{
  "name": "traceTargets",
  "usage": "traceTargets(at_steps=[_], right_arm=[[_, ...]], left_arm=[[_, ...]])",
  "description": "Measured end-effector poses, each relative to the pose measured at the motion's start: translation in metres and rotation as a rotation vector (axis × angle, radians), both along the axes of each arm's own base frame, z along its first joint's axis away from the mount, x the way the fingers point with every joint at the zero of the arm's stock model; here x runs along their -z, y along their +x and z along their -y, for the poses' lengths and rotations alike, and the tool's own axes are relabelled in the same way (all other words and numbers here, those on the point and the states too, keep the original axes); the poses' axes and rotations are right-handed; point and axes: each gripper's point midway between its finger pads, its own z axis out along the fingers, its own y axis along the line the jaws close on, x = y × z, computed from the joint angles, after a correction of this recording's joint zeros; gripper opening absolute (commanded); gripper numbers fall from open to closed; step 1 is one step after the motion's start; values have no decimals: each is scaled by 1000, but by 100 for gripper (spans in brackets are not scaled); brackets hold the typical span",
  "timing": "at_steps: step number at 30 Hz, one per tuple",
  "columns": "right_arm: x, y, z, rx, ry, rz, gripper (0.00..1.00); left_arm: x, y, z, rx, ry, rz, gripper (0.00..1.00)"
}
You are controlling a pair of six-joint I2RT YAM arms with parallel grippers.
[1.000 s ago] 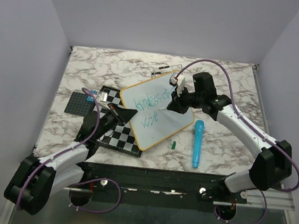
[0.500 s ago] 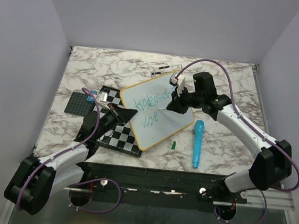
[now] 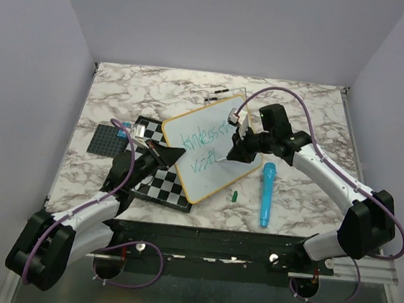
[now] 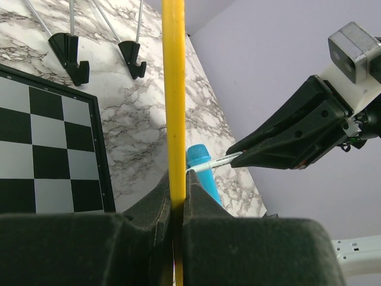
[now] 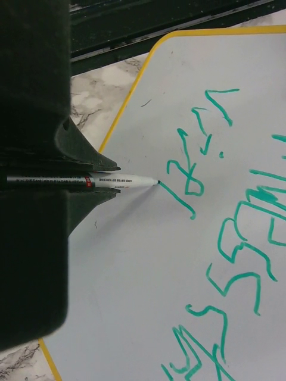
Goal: Write a sentence on the whiteboard
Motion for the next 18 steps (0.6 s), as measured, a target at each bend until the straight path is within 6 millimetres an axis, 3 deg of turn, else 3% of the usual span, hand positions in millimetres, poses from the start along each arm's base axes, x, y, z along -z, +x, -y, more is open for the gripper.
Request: traceTargets(at_steps=[18], right_arm=[[-2,-2,-1,11,5,-14,0]], left_arm=[[0,0,0,1,0,2,0]])
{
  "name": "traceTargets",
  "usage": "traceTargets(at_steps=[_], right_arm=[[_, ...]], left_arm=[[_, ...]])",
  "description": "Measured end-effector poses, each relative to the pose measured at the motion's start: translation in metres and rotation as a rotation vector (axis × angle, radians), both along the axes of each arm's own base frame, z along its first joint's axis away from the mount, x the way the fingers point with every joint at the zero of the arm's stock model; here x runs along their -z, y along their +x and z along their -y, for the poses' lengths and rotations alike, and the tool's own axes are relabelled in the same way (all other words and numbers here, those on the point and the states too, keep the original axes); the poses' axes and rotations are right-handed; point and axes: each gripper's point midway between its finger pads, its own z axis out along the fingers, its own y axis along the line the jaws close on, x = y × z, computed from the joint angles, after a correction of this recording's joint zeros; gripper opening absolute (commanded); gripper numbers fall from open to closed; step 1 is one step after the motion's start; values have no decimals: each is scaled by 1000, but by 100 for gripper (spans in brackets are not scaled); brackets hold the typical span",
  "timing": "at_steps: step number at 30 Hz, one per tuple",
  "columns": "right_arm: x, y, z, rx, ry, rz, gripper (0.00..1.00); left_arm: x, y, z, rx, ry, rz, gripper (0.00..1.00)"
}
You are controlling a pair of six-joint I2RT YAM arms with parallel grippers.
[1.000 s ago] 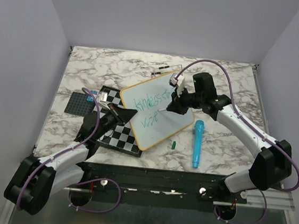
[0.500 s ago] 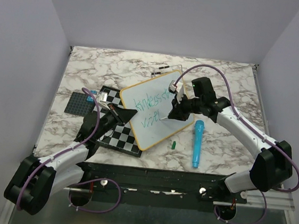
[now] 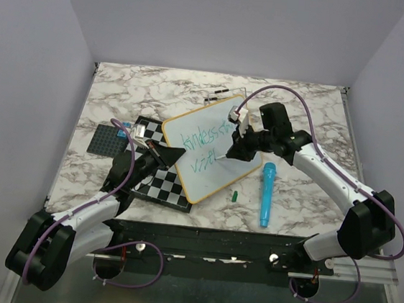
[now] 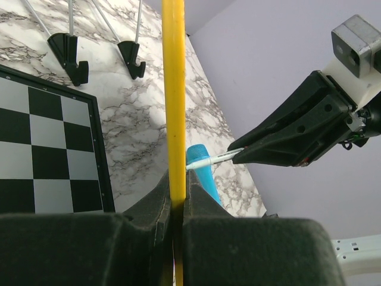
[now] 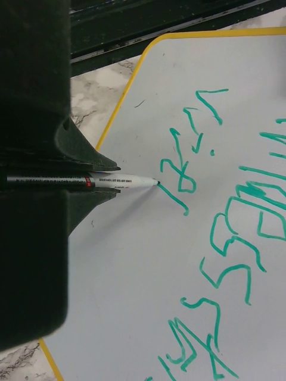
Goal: Write a sentence on the whiteboard
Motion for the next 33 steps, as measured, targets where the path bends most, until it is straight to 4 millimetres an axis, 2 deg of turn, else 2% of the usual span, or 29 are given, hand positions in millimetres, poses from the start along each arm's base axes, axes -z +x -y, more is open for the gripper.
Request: traceTargets(at_steps=[11,33], right_arm=[[-11,12,-2,42,14,36,1],[-10,21,4,81,6,42,0]], left_arm=[[0,0,0,0,0,1,0],[-1,-1,0,1,1,1,0]])
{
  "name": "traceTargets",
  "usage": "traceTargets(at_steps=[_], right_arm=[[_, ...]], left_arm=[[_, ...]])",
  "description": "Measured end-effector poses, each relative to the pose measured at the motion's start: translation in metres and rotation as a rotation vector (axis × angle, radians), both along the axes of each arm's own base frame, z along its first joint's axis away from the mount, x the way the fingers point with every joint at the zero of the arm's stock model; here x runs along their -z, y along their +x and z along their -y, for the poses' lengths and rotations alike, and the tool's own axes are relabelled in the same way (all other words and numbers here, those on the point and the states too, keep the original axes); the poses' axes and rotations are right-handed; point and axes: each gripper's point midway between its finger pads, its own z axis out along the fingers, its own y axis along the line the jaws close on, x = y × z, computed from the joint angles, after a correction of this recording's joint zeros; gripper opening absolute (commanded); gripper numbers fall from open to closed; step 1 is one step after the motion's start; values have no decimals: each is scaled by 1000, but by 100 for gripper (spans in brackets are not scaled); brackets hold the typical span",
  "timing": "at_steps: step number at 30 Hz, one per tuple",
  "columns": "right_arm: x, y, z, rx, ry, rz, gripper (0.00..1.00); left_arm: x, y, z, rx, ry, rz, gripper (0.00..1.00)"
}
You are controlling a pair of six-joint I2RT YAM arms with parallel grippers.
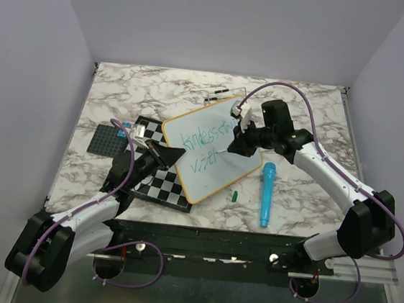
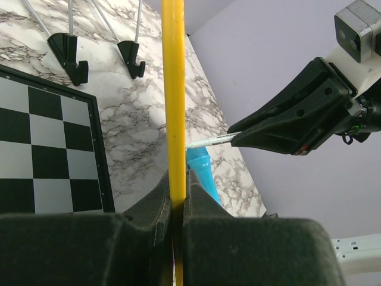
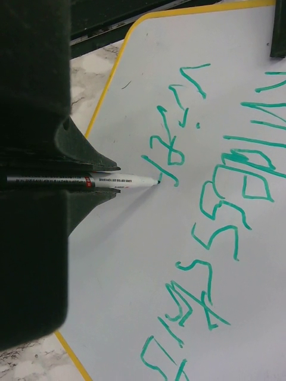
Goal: Write a sentence on the whiteboard
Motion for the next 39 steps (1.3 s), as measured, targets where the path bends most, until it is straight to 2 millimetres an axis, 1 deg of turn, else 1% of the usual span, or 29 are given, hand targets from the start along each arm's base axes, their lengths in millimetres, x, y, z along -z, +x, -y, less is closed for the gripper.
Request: traceTargets(at_steps=[4,11,19,25,31,39], right_arm=[[0,-1,0,-14,-4,6,1],[5,-9,2,-48,-16,-10,1],[13,-17,6,-71,-41,-33,1],[15,-17,8,-67,-53,-37,1],[16,-12,14,-45,-56,-38,0],[10,-15,10,-64,-23,-49,0]], left_arm=[[0,0,0,0,0,0,0],[0,0,0,0,0,1,0],[0,0,0,0,2,2,0],[0,0,0,0,2,3,0],[-1,-1,0,1,2,8,0],[-2,-2,0,5,5,12,0]])
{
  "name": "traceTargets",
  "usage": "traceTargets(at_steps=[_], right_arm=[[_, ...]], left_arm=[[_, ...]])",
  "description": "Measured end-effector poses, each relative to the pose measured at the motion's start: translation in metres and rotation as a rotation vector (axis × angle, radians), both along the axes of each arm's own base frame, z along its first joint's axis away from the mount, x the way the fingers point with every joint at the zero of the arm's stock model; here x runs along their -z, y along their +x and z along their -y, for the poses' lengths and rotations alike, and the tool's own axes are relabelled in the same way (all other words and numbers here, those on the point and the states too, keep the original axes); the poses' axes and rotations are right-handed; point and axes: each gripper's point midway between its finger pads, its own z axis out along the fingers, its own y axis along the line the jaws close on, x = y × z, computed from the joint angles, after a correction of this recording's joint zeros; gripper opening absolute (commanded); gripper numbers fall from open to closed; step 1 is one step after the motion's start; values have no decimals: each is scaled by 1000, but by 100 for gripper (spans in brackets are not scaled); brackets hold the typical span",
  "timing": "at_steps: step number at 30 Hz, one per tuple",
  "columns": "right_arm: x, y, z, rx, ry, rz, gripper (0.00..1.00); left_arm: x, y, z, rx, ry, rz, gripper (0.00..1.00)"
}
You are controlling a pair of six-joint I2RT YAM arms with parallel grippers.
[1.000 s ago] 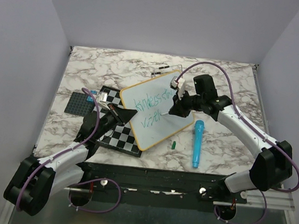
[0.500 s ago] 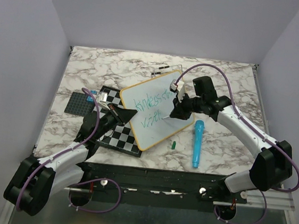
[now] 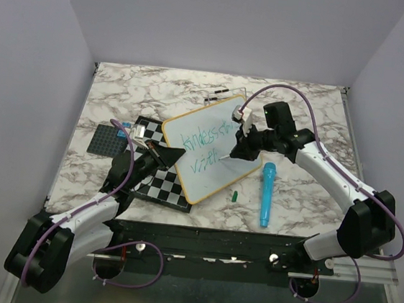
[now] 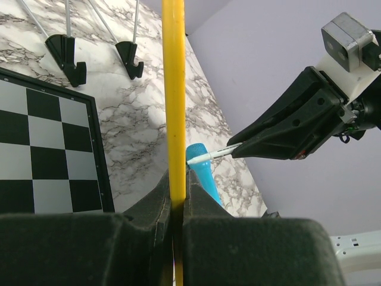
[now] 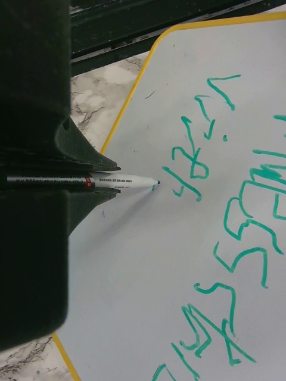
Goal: Write a sentence on the whiteboard
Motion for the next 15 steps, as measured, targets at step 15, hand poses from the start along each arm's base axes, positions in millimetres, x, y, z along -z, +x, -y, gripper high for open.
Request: traceTargets(at_steps=[15], right_arm=[[-14,10,-10,17,53,10,1]], left_arm=[[0,0,0,1,1,1,0]])
